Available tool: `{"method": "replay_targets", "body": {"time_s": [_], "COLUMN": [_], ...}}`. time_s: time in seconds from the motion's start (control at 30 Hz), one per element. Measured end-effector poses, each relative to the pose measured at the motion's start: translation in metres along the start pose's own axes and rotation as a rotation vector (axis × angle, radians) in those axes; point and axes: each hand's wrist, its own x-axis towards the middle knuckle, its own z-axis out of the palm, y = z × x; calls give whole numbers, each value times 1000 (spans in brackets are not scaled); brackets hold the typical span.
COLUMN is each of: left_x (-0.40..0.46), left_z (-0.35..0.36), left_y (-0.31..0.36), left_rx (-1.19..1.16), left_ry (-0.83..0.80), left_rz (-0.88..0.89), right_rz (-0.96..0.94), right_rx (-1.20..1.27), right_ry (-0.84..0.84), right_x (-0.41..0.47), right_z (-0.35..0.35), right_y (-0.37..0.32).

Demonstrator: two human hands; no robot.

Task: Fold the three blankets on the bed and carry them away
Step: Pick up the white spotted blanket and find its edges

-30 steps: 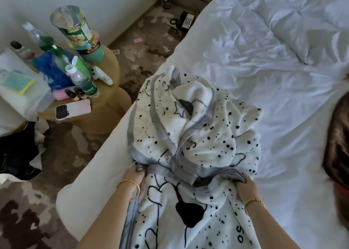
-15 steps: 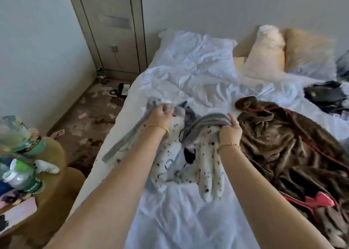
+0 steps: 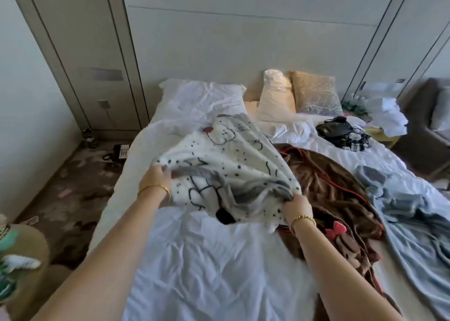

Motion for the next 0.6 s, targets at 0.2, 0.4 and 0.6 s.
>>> {"method": "replay_targets", "body": {"time_s": [0.2, 0.4, 0.6], "left_x": [-111, -122, -47], "left_z": [124, 116, 3], "left_y": [-141, -139, 34], "left_rx": [246, 171, -192], "left_ry": [-465, -422, 159], "left_rz": [-265, -237, 154], "right_rz": [189, 207, -228], "right_rx": [-271, -154, 433], "right_ry": [-527, -502, 34], "right_x": [-77, -87, -47], "right_z": [97, 87, -24], "right_y": [126, 118, -56]}}
